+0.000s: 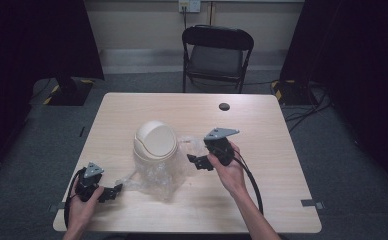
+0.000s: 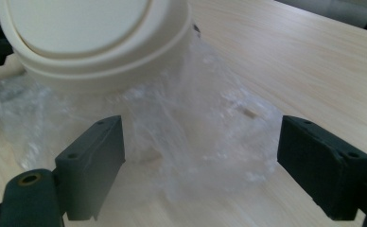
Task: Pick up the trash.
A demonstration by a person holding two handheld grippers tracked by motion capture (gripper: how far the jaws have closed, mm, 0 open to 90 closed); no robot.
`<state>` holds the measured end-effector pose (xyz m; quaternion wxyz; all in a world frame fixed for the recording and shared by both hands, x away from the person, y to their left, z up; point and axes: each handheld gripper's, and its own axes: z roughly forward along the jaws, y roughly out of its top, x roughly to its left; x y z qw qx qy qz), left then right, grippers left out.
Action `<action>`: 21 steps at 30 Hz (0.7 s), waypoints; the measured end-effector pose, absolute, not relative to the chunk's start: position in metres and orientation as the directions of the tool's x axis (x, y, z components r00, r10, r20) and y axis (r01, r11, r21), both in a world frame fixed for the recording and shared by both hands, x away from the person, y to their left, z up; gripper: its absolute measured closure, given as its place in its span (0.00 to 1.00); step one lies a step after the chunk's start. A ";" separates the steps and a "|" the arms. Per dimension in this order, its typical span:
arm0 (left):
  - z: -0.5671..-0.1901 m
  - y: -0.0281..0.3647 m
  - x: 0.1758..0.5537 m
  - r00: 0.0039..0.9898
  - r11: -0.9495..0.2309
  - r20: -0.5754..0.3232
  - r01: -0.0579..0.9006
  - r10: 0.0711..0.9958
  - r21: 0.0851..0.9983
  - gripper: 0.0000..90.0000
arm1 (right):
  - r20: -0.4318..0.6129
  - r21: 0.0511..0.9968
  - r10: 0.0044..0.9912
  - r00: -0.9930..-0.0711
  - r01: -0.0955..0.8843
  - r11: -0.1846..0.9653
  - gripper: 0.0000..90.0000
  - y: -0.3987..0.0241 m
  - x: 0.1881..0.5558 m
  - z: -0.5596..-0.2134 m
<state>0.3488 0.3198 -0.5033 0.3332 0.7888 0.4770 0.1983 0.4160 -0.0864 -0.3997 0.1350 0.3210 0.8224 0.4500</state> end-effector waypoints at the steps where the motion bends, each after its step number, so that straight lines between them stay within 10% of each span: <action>1: -0.503 0.320 0.349 0.466 -0.321 -0.008 0.621 0.885 0.715 0.00 | 0.062 0.829 0.635 -0.770 0.394 0.397 0.17 -0.075 0.419 -0.394; 21: -0.503 0.320 0.349 0.466 -0.320 -0.009 0.622 0.885 0.715 0.00 | 0.059 0.832 0.575 -0.816 0.358 0.423 0.17 -0.026 0.442 -0.370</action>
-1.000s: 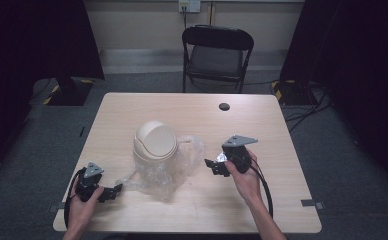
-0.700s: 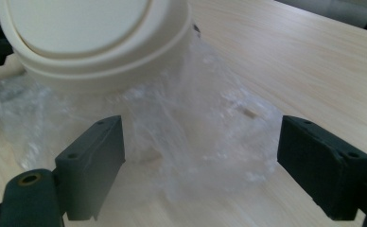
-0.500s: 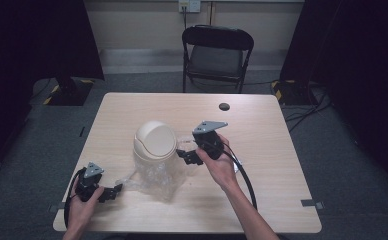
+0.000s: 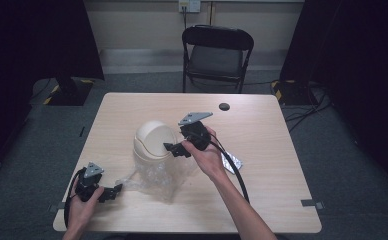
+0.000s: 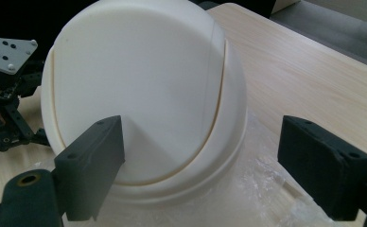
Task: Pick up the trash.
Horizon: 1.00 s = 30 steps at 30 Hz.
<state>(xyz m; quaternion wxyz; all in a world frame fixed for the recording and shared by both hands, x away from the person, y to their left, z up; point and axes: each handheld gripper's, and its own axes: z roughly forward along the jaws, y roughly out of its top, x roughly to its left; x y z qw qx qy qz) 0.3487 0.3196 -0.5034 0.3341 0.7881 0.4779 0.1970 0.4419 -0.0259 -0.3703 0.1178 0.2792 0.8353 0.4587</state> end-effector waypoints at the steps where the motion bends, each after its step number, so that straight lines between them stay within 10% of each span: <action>1: -0.503 0.320 0.349 0.465 -0.320 -0.009 0.622 0.885 0.715 0.00 | 0.066 0.835 0.567 -0.821 0.357 0.419 0.17 -0.025 0.444 -0.372; 30: -0.503 0.320 0.349 0.465 -0.319 -0.009 0.622 0.885 0.715 0.00 | 0.107 0.807 0.606 -0.788 0.424 0.410 0.17 -0.015 0.474 -0.398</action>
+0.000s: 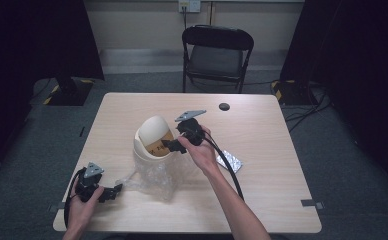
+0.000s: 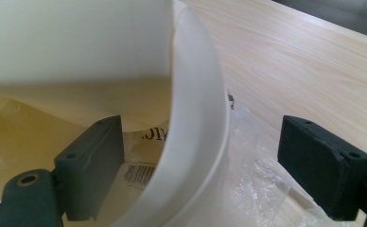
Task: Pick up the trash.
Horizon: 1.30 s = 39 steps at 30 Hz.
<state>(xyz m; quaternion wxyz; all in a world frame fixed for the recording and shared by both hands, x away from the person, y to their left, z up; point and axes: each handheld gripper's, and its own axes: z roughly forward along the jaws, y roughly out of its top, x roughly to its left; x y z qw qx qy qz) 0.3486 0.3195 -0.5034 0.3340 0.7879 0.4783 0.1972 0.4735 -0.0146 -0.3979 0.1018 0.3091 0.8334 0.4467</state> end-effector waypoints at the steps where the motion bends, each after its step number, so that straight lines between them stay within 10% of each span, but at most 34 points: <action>1: -0.503 0.319 0.349 0.465 -0.319 -0.010 0.622 0.885 0.715 0.00 | 0.106 0.807 0.606 -0.788 0.424 0.410 0.18 -0.015 0.474 -0.398; 22: -0.503 0.320 0.349 0.465 -0.319 -0.009 0.622 0.885 0.715 0.00 | 0.113 0.858 0.656 -0.746 0.406 0.314 0.18 -0.086 0.458 -0.370; 39: -0.503 0.320 0.349 0.464 -0.319 -0.009 0.622 0.886 0.715 0.00 | 0.137 0.799 0.768 -0.626 0.528 0.287 0.26 -0.183 0.425 -0.431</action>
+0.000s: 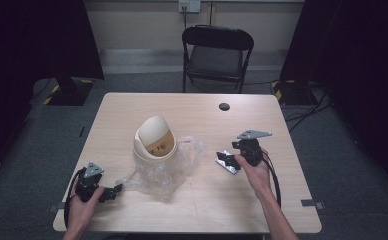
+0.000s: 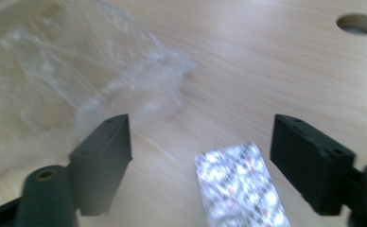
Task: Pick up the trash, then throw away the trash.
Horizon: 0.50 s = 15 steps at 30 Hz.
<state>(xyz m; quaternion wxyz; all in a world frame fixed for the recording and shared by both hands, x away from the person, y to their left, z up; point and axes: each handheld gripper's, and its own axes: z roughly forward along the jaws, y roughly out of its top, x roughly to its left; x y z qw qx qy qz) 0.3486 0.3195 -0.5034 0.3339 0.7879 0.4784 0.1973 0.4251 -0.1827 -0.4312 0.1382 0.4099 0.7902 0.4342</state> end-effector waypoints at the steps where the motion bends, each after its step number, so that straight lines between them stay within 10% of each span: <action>1: -0.503 0.320 0.349 0.464 -0.319 -0.009 0.622 0.886 0.715 0.00 | 0.132 0.795 0.774 -0.619 0.533 0.291 0.25 -0.188 0.424 -0.435; 15: -0.503 0.320 0.349 0.465 -0.319 -0.009 0.622 0.885 0.715 0.00 | 0.104 0.734 0.795 -0.598 0.585 0.344 0.23 -0.208 0.422 -0.481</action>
